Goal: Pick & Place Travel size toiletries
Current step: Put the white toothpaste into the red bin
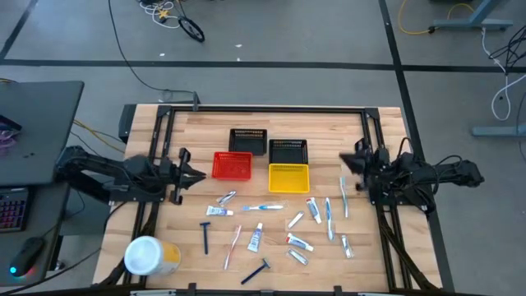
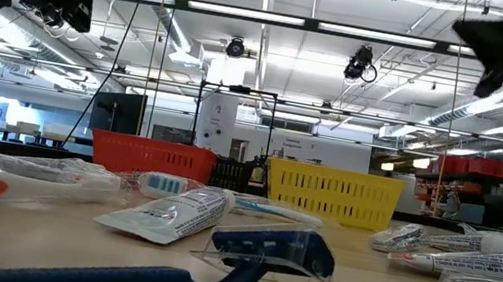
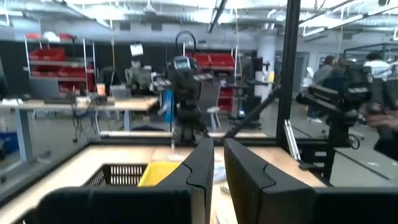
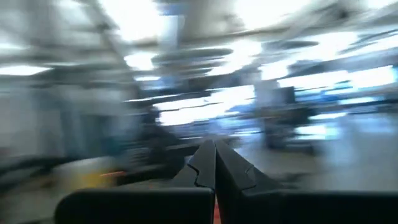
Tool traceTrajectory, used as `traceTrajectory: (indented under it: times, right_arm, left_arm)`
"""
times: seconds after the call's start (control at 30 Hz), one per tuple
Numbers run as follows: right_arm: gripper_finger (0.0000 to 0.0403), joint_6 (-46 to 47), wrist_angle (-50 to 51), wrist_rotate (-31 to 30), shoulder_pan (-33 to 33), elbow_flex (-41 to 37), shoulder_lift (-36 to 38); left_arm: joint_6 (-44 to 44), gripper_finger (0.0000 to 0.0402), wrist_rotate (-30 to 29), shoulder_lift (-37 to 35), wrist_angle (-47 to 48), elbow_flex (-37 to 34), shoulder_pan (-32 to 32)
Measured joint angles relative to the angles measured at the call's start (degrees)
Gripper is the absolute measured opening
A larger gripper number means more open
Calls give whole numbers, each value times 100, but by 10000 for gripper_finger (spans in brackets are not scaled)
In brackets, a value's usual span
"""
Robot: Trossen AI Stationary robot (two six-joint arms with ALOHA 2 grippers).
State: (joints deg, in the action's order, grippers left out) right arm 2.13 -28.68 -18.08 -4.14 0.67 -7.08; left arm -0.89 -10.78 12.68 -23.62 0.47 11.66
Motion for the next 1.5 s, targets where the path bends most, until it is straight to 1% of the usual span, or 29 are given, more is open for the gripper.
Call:
traceTrajectory:
  times: [0.07,0.1,0.13,0.17,0.27,0.37,0.47,0.57,0.6,0.7,0.73,0.77,0.9,1.03,1.13,1.2,1.3,1.4,1.5]
  right_arm:
    - [1,-241,7,-1008,1,-1,-14]
    - [1,-300,12,-1389,13,0,-51]
    - [1,-318,23,-1612,26,-1,-103]
    - [2,-324,30,-1645,56,-2,-168]
    - [9,-323,-11,-1388,175,-2,-421]
    - [19,-285,-242,-1161,312,-2,-755]
    - [21,-260,-892,-1018,435,-1,-1190]
    - [22,-471,-1821,-959,563,0,-1694]
    - [22,-634,-2089,-752,602,-1,-1869]
    - [23,-847,-2559,200,685,27,-2449]
    - [23,-836,-2565,381,695,92,-2648]
    - [23,-762,-2557,435,701,187,-2847]
    - [23,-649,-2555,439,723,724,-3803]
    - [24,-942,-2521,478,723,1353,-4731]
    - [24,-1193,-2419,461,723,1756,-5341]
    - [24,-1196,-2429,214,721,1958,-5689]
    - [24,-1423,-2429,-158,723,2122,-6055]
    - [24,-1791,-2424,-185,723,2169,-6269]
    - [24,-1621,-2431,-182,723,2199,-6391]
  left_arm:
    - [-79,46,-9,184,-26,2,0]
    - [-163,47,-17,282,-42,10,0]
    - [-232,51,-34,396,-38,22,0]
    - [-309,55,-45,530,-27,45,0]
    - [-316,77,-107,932,-52,175,0]
    - [13,105,-459,1386,-82,346,-1]
    - [275,130,-847,1822,-91,573,-2]
    - [347,149,-853,2191,-85,751,-2]
    - [317,153,-794,2309,-87,807,-2]
    - [124,164,-549,2631,-79,988,-2]
    - [54,167,-473,2735,-76,1052,-2]
    - [0,169,-403,2842,-66,1118,-2]
    - [32,178,-292,3239,-23,1414,-1]
    - [2,184,-282,3585,216,1620,-2]
    - [-198,188,-96,3783,618,1766,-2]
    - [-416,188,80,3937,830,1823,-2]
    - [-761,187,363,4164,903,1829,0]
    - [-959,186,721,4439,911,1829,1]
    - [-1023,187,1062,4739,916,1829,13]
